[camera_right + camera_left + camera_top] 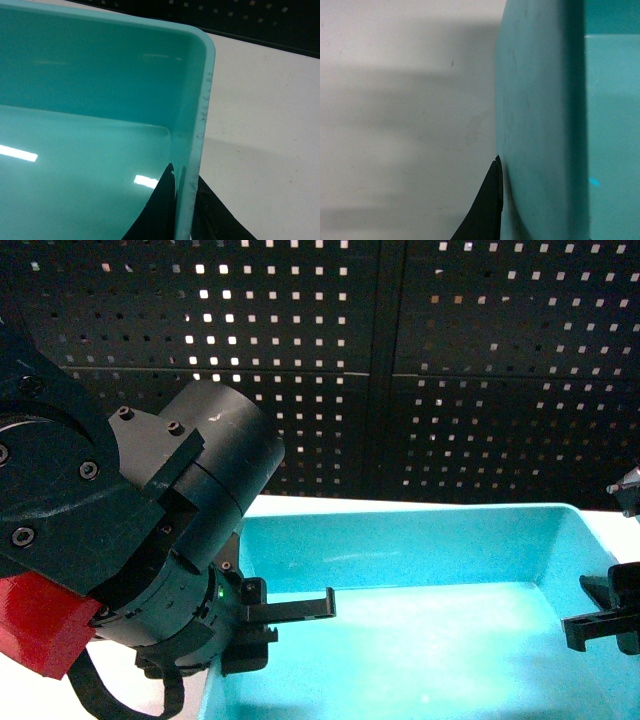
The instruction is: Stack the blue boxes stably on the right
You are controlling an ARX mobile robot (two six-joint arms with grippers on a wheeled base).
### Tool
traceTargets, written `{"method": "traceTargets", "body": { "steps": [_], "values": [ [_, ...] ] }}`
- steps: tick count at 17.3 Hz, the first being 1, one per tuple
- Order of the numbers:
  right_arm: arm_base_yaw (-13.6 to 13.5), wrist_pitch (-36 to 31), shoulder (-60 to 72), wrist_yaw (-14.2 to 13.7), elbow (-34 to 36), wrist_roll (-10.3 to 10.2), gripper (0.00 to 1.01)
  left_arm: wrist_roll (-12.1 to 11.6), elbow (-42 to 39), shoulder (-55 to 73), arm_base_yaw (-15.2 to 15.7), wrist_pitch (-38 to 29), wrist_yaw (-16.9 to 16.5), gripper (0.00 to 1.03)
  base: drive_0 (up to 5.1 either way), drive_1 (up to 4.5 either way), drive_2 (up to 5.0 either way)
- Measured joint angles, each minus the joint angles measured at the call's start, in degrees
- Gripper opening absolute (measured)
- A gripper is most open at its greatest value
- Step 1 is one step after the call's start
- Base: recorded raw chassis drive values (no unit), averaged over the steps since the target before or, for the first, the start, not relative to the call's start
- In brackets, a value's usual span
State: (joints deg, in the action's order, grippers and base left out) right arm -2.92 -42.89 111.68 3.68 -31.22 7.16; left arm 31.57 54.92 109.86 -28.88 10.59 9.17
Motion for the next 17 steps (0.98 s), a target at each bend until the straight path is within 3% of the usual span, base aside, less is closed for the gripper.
{"method": "traceTargets", "body": {
  "steps": [6, 10, 13, 17],
  "values": [
    [0.83, -1.25, -0.92, 0.68, 1.36, 0.09, 0.08, -0.72, -1.22, 0.02, -0.66, -3.93, 1.38, 0.06, 0.0, 0.00, 0.0],
    [1.88, 2.49, -4.42, 1.25, 1.25, -0.61, 0.08, -5.09, -1.42, -0.77, -0.11, -6.95, 2.08, 0.06, 0.0, 0.00, 0.0],
    [2.62, 8.63, -8.61, 2.32, -1.36, -2.82, 0.07, -8.70, 2.12, -3.23, 1.07, -5.35, 0.81, 0.06, 0.0, 0.00, 0.0],
    [3.17, 13.49, -17.79, 2.36, -10.47, -3.74, 0.07, -12.79, 11.93, -7.21, 2.97, -4.92, 0.07, 0.06, 0.0, 0.00, 0.0]
  ]
}}
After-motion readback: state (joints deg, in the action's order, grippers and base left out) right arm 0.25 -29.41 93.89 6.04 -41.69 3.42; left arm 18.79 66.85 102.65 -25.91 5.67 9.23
